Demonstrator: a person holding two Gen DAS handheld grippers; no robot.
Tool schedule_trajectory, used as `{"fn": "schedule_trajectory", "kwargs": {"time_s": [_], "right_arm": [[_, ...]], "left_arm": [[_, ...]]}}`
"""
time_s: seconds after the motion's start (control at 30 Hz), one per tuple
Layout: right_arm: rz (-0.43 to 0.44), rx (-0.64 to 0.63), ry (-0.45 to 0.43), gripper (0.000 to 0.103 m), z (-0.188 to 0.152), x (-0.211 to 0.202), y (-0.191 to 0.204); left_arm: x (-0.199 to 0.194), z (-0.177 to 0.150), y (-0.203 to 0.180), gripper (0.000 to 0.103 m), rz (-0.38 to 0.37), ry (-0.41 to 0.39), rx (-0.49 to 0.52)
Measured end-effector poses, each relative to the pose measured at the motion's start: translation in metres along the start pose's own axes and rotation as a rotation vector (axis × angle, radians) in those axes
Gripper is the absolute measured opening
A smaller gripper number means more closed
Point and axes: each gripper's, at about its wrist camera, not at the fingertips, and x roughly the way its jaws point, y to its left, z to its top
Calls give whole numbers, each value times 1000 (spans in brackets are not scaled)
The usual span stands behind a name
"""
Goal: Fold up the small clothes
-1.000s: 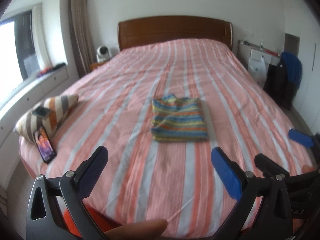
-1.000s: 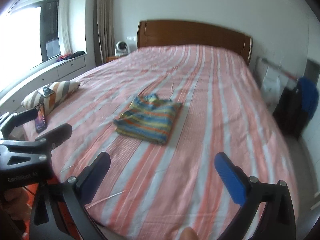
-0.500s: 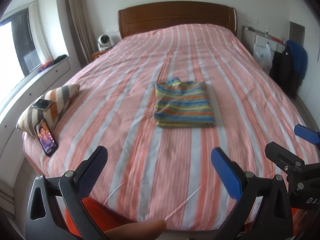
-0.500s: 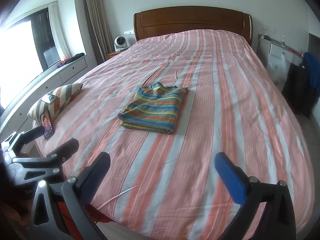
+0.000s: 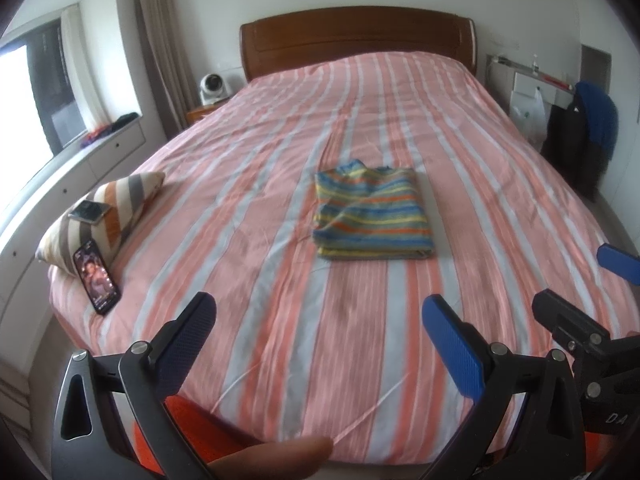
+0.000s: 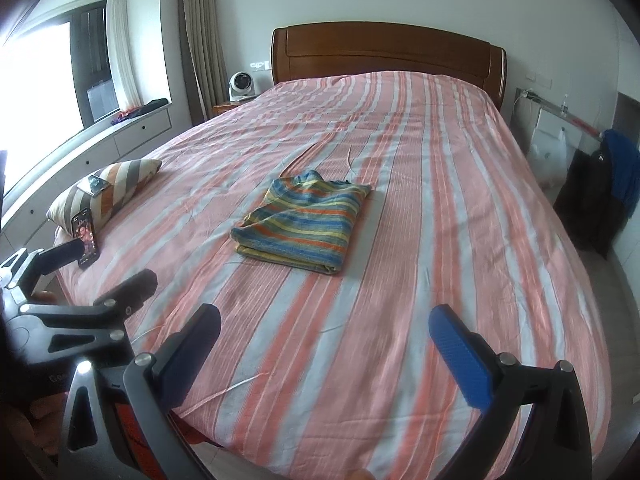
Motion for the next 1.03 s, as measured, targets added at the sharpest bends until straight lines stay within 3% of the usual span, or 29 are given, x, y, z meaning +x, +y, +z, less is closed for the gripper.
{"fn": "schedule_trajectory", "kwargs": {"time_s": [0.43, 0.73, 1.03], "right_arm": [[-1, -14, 6, 102, -1, 4, 3], [-74, -12, 24, 102, -4, 10, -6], [-73, 4, 26, 102, -3, 9, -12]], "left_arm": [[-3, 0, 1, 103, -9, -10, 1], [7, -3, 3, 103, -18, 26, -17], [2, -5, -10, 103, -3, -5, 25]]}}
